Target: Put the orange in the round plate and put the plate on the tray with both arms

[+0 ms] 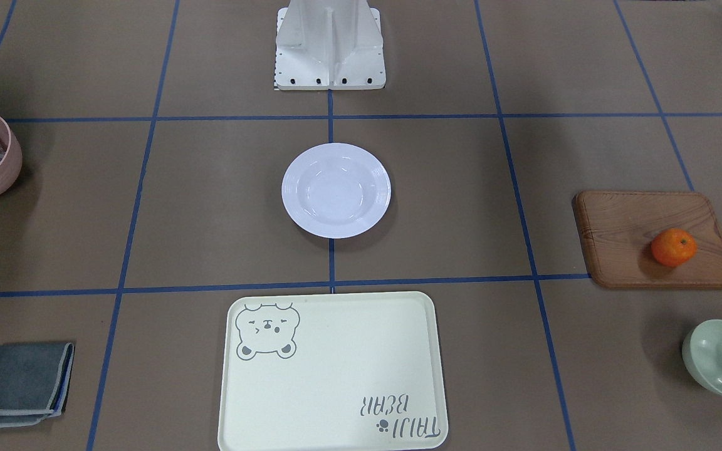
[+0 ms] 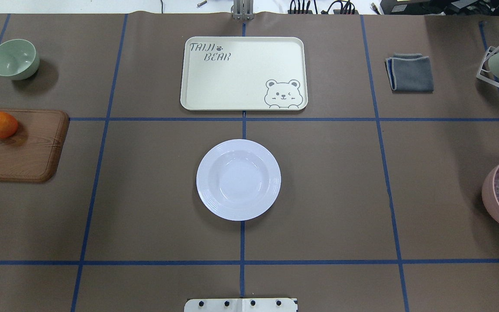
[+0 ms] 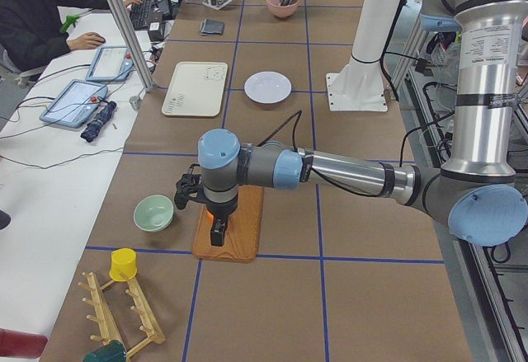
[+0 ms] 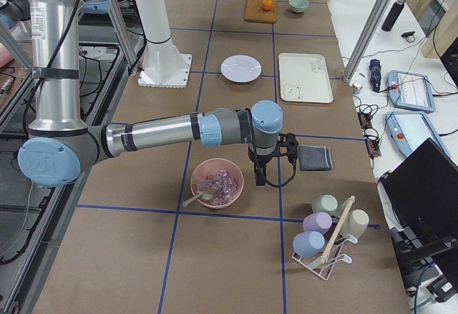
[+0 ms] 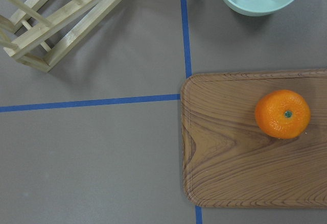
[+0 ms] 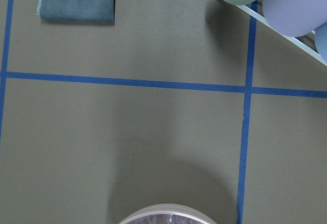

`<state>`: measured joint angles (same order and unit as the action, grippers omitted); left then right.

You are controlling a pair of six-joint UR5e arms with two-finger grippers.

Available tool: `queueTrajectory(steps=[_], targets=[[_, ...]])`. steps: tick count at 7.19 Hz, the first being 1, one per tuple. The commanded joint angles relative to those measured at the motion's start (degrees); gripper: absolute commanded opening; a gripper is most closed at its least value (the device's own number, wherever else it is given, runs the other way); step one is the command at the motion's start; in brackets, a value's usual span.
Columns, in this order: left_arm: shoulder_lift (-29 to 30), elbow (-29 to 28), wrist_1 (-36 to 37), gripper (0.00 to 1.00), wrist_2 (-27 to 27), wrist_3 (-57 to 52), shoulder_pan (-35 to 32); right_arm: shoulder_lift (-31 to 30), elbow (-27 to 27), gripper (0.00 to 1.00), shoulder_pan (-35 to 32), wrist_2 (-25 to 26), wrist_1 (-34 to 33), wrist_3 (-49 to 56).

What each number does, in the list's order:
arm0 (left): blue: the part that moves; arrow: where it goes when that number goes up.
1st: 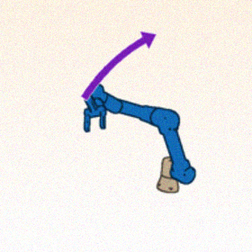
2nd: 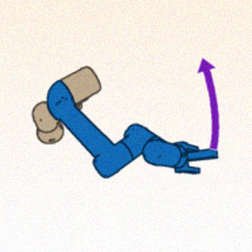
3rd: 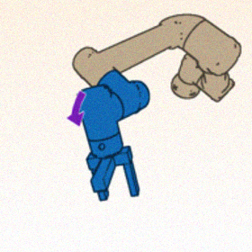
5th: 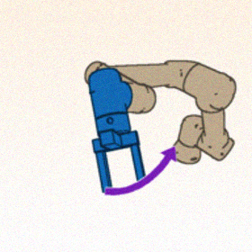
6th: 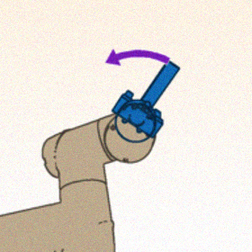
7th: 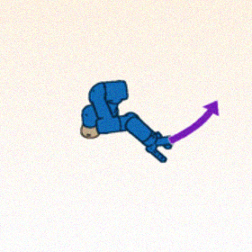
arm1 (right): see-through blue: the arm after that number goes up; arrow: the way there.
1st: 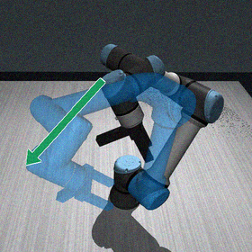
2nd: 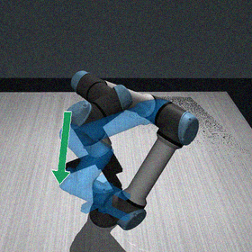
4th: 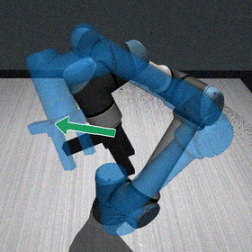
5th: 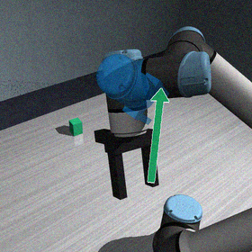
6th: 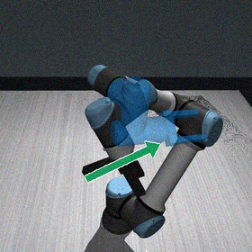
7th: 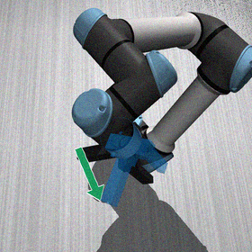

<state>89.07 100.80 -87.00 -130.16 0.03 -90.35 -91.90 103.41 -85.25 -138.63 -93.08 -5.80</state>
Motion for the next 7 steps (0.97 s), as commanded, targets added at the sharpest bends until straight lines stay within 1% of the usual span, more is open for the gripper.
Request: queueTrajectory(steps=[1, 2, 3, 4, 5, 6, 7], targets=[[0.1, 0.7, -1.1, 0.99, 0.0, -0.5, 0.0, 1.1, 0.1, 1.00, -0.3, 0.0, 0.0, -0.1], [0.0, 0.5, -3.3, 0.99, -0.1, 0.0, 0.1, 3.4, -0.1, 1.00, -0.4, 0.2, 0.0, -0.1], [0.3, 0.6, -3.5, 0.99, -0.1, 0.1, 1.6, 2.6, -0.3, 1.00, -0.4, -0.1, 0.0, -0.1], [2.1, 0.2, -3.6, 0.99, -0.1, 0.1, 2.1, 1.6, 0.0, 1.00, -0.4, -0.2, 0.0, 0.1], [2.9, -0.2, -3.6, 0.99, 0.0, 0.2, 5.0, 1.6, -0.2, 1.00, -0.4, -0.2, 0.0, 0.0], [3.1, 0.4, -5.7, 0.99, -0.1, 7.6, 6.7, 1.6, -0.1, 1.00, -0.4, -0.2, 0.1, -0.1], [3.2, -0.3, -13.6, 0.99, 0.5, 19.3, 13.3, 1.6, 0.0, 1.00, -0.4, -0.2, 0.0, -0.2]])
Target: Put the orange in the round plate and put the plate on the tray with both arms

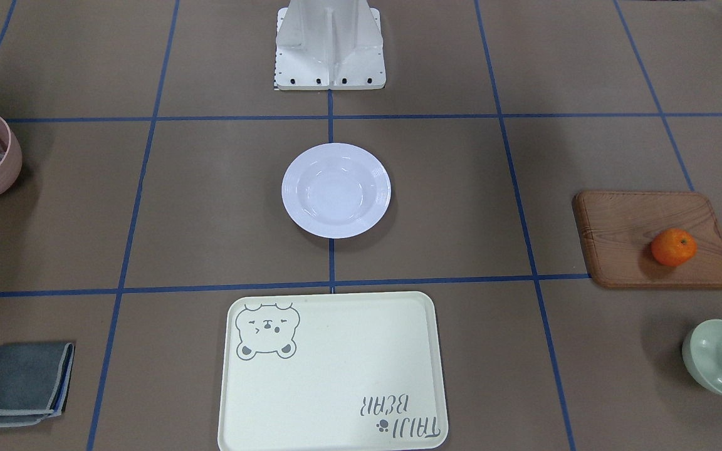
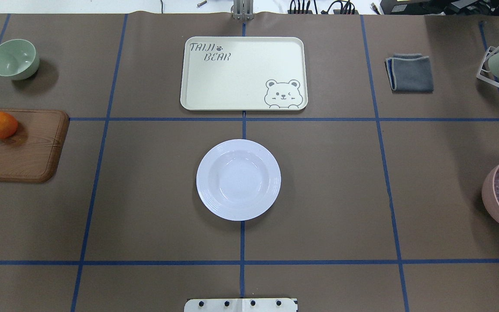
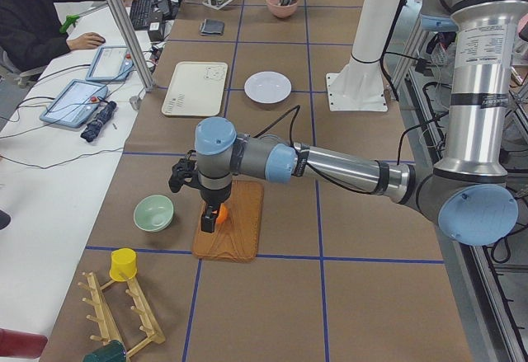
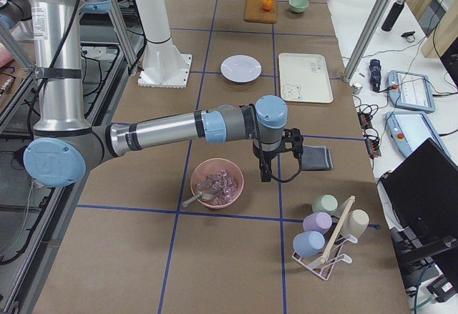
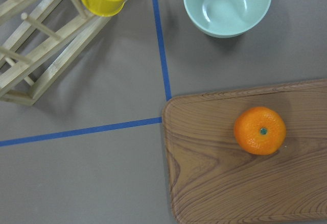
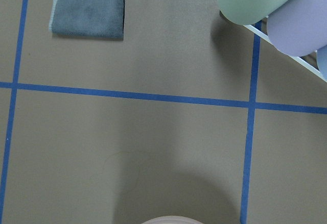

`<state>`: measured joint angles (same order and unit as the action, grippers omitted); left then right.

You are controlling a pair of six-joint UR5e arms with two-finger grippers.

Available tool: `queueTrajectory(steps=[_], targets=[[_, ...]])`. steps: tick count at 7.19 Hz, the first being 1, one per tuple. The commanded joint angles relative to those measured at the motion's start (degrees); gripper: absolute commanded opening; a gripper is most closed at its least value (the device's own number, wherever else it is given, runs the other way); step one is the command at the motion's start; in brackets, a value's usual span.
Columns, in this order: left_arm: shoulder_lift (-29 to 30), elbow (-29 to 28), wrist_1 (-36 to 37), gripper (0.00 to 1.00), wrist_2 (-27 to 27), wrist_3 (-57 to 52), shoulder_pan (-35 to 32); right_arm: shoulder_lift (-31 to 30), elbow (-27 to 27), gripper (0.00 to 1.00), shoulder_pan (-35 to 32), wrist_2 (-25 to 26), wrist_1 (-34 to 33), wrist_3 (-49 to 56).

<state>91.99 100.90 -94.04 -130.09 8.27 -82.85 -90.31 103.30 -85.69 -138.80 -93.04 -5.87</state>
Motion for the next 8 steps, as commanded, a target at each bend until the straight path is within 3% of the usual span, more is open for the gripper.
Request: queueTrajectory(steps=[1, 2, 8], targets=[[0.6, -2.4, -10.7, 0.99, 0.5, 18.7, 9.3, -0.1, 0.1, 1.00, 0.0, -0.2, 0.0, -0.2], [1.7, -4.3, -11.6, 0.99, 0.5, 20.5, 12.2, -0.1, 0.1, 1.00, 0.0, -0.2, 0.0, -0.1], [7.3, -20.1, -20.3, 0.98, 3.5, 20.5, 15.2, 0.2, 0.1, 1.00, 0.0, -0.2, 0.0, -0.1]])
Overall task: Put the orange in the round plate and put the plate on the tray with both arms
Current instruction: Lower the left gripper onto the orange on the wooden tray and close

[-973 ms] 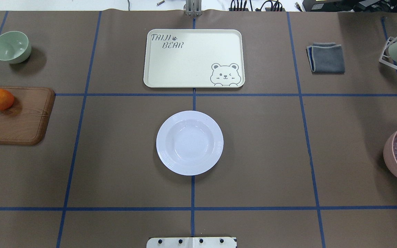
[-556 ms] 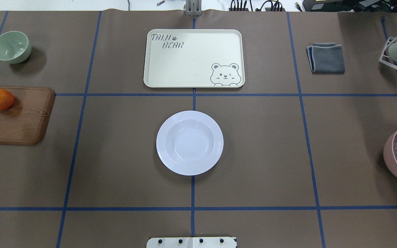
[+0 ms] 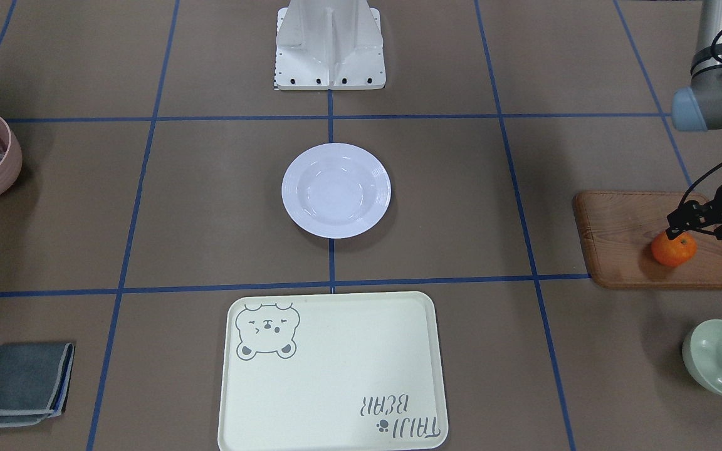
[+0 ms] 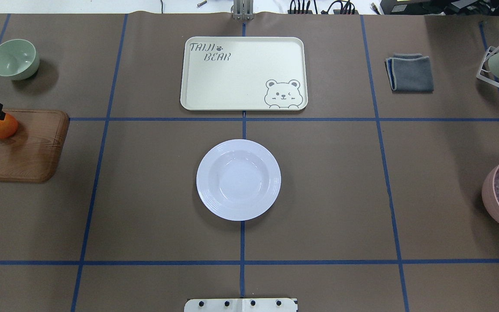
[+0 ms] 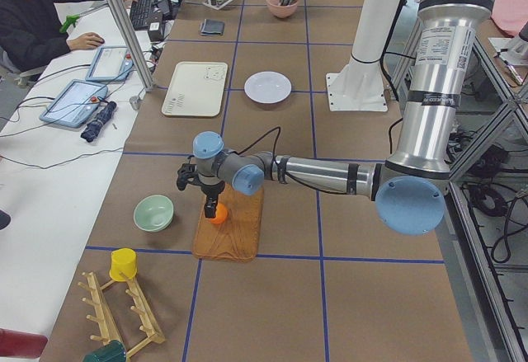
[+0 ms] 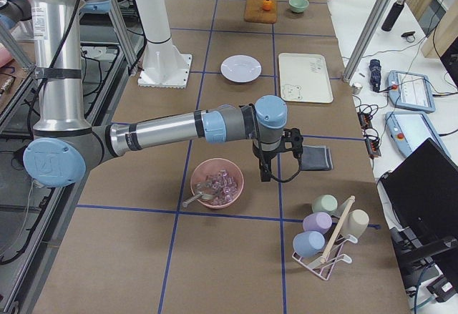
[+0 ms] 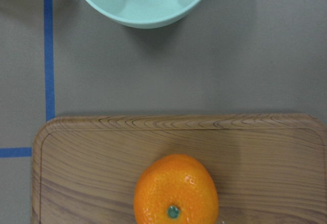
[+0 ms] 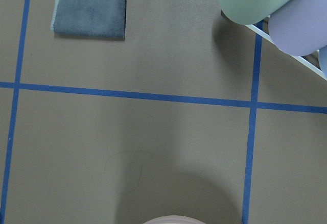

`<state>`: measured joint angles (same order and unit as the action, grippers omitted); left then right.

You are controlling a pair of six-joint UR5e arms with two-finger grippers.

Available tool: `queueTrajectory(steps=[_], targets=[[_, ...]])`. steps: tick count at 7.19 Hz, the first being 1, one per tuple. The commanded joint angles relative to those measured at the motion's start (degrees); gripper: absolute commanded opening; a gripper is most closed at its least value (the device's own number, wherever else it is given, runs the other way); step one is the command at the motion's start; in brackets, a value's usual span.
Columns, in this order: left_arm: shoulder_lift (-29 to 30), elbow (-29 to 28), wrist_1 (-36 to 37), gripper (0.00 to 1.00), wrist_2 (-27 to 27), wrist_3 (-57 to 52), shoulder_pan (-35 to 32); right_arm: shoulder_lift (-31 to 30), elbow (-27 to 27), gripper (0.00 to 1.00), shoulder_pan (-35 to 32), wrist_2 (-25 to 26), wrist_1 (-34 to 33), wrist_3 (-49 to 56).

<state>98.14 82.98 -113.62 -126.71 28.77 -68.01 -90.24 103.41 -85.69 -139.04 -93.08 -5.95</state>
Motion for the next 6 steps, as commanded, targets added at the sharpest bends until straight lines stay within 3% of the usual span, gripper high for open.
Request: queueTrajectory(steps=[1, 6], targets=[[1.3, -2.4, -0.7, 0.98, 0.9, 0.1, 0.9, 0.3, -0.1, 1.00, 0.0, 0.0, 0.0, -0.1], [1.4, -4.0, -0.8, 0.98, 2.3, 0.0, 3.8, 0.3, -0.3, 1.00, 0.0, 0.0, 0.0, -0.1]])
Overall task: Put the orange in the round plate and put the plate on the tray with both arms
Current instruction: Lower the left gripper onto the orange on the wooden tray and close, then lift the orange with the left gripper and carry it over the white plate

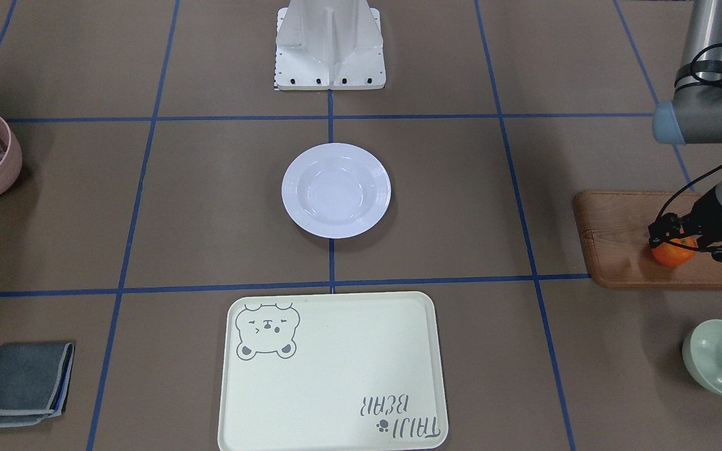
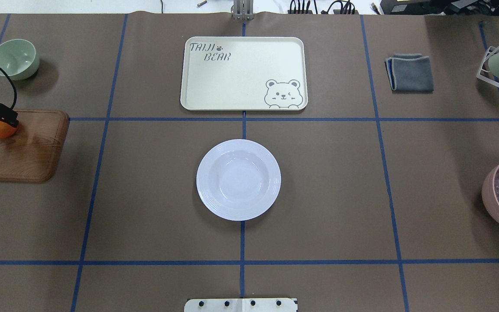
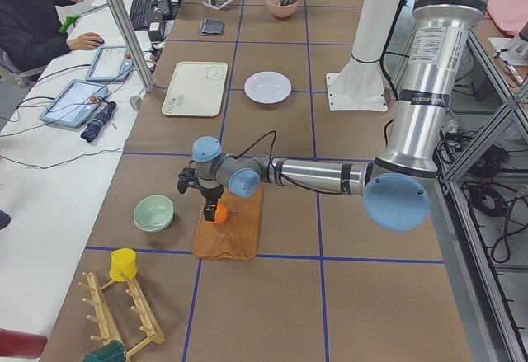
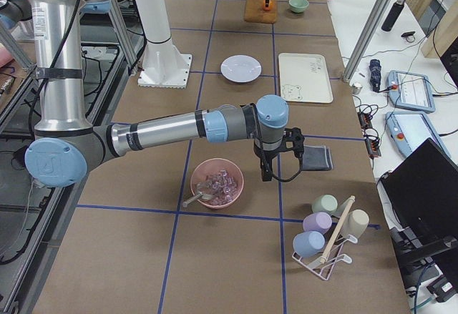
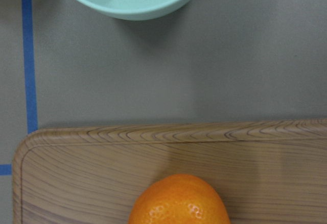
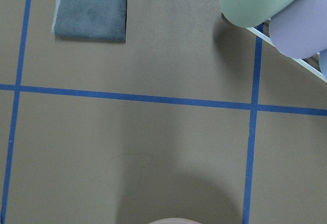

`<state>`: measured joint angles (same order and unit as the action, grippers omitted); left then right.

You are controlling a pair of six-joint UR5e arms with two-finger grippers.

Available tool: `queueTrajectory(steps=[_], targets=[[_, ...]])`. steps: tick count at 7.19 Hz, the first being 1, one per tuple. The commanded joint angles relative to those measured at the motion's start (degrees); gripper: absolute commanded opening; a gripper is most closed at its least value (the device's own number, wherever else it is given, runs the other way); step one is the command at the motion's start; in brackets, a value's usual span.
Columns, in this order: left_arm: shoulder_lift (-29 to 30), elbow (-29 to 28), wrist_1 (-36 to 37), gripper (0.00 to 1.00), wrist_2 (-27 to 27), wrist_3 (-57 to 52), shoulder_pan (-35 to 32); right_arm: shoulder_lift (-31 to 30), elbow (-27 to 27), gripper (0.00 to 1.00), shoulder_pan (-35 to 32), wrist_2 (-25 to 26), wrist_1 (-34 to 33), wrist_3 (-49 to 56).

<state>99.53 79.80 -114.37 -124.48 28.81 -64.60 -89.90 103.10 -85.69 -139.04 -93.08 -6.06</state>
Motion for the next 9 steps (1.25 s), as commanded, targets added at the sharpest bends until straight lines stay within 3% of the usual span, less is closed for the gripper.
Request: queueTrajectory(steps=[1, 2, 4, 5, 7, 8, 9], targets=[[0.2, -1.4, -0.1, 0.98, 0.0, -0.2, 0.4, 0.0, 0.1, 1.00, 0.0, 0.0, 0.0, 0.0], [0.2, -1.4, -0.1, 0.92, -0.1, -0.3, 0.4, 0.0, 0.1, 1.00, 0.0, -0.1, 0.0, 0.0], [0.1, -1.2, -1.0, 0.26, -0.2, -0.5, 0.3, -0.2, 0.0, 1.00, 0.0, 0.0, 0.0, 0.0], [-0.5, -1.0, -3.6, 0.01, -0.4, -0.5, 0.3, -0.2, 0.0, 1.00, 0.0, -0.1, 0.0, 0.0], [-0.5, 1.1, -3.5, 0.00, -3.4, -0.5, -0.9, 0.0, 0.1, 1.00, 0.0, -0.1, 0.0, -0.3], [0.5, 2.2, -1.0, 0.00, -7.8, -0.4, -4.7, 0.0, 0.1, 1.00, 0.0, -0.2, 0.0, -0.4], [3.1, 5.9, 6.4, 0.00, -8.5, -0.3, -4.9, 0.0, 0.5, 1.00, 0.0, -0.3, 0.0, -0.4]])
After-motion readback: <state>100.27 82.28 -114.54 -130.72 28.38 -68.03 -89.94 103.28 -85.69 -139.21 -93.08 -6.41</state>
